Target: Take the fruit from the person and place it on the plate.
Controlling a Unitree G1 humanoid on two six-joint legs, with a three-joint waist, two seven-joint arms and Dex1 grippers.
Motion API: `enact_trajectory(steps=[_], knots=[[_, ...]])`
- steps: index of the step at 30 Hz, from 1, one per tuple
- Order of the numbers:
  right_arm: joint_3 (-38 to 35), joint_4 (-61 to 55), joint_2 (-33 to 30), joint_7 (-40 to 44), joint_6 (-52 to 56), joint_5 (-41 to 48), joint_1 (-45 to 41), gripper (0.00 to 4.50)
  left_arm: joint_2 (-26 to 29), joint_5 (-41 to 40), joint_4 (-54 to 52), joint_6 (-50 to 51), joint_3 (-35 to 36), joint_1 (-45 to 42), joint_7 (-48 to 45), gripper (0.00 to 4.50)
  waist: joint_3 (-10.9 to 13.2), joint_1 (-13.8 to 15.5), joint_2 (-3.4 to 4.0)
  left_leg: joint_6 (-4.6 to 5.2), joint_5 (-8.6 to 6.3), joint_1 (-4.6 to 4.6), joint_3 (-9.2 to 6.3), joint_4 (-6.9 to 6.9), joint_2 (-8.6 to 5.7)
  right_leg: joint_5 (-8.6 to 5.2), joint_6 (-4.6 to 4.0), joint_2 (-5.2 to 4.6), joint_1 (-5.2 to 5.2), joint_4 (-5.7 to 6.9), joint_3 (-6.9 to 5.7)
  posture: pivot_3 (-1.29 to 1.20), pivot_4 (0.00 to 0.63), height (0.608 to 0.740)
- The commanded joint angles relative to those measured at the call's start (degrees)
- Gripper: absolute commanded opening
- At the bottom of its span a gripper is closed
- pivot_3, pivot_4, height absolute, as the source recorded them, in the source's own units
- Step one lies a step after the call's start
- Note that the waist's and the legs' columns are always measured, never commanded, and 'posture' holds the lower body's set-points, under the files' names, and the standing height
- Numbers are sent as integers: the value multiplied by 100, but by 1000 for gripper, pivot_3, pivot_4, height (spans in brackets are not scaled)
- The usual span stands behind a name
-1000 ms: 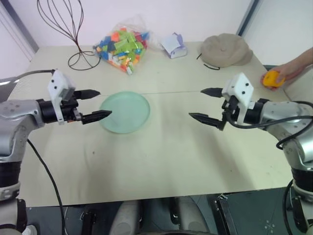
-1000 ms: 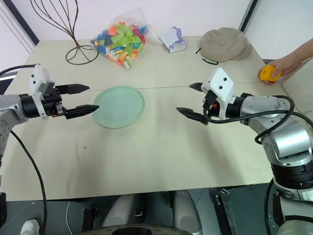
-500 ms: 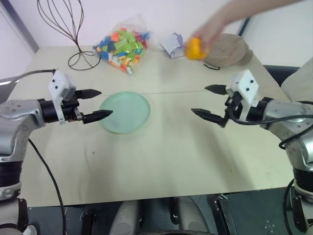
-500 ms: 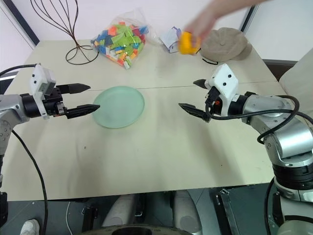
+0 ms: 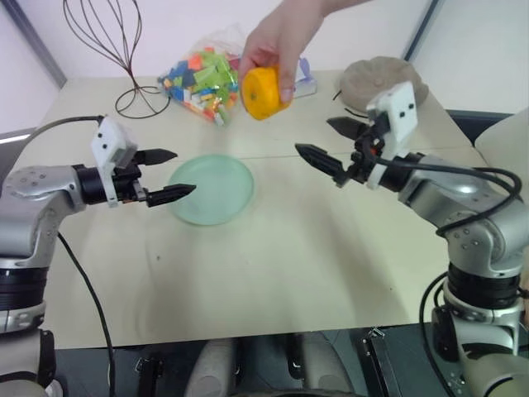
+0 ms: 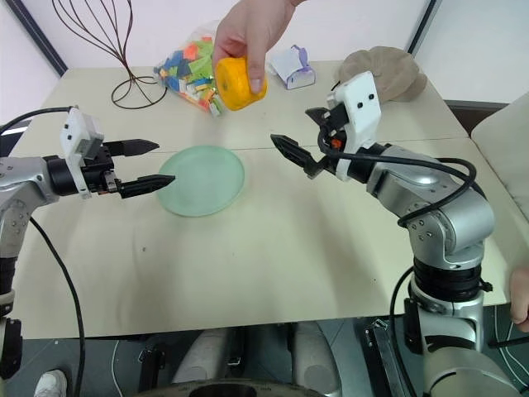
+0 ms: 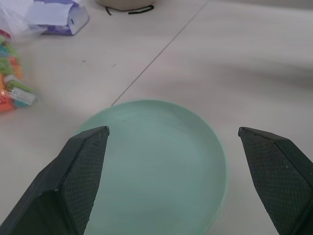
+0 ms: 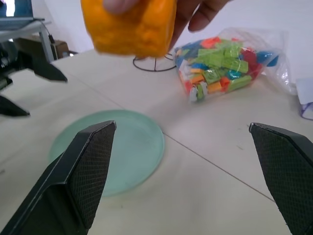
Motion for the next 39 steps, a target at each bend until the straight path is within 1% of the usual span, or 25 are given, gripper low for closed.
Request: enact_trajectory(steps=[1, 5, 10, 22, 32, 39], knots=[[-97, -224, 190, -300, 117, 146, -216, 4500, 3, 30, -9, -131, 42, -188, -43, 4437, 0, -3, 0, 0, 0, -1, 0, 0, 0, 0, 0, 0, -3, 2, 0, 0, 150, 740], [-13, -221, 468, -583, 195, 170, -322, 4500, 0, 49, 3, -137, 41, -192, -60, 4437, 0, -10, 0, 0, 0, -3, 1, 0, 0, 0, 0, 0, -7, 6, 1, 0, 150, 740], [19, -154, 726, -737, 194, 222, -481, 4500, 8, 56, -35, -115, 67, -160, -52, 4437, 0, -15, 0, 0, 0, -4, 2, 0, 0, 0, 0, 2, -12, 12, 1, 0, 150, 740], [151, -65, 974, -775, 246, 311, -715, 4500, 13, 60, -105, -74, 74, -128, -17, 4437, 0, -22, 0, 0, 0, -4, 3, 0, -1, 0, -1, 4, -14, 17, 1, 0, 150, 740], [340, 435, 1093, -717, -153, -9, -1018, 4500, -40, 60, -156, -71, 62, -117, 51, 4437, 0, -29, 1, 0, 0, -4, 4, 0, -1, -1, -1, 5, -17, 22, 2, 0, 150, 740], [427, 610, 1162, -664, -373, -155, -1071, 4500, -45, 60, -199, -66, 87, -79, 85, 4437, 0, -31, 1, 0, 0, -4, 4, 0, -2, -1, -1, 5, -19, 24, 3, 0, 150, 740]])
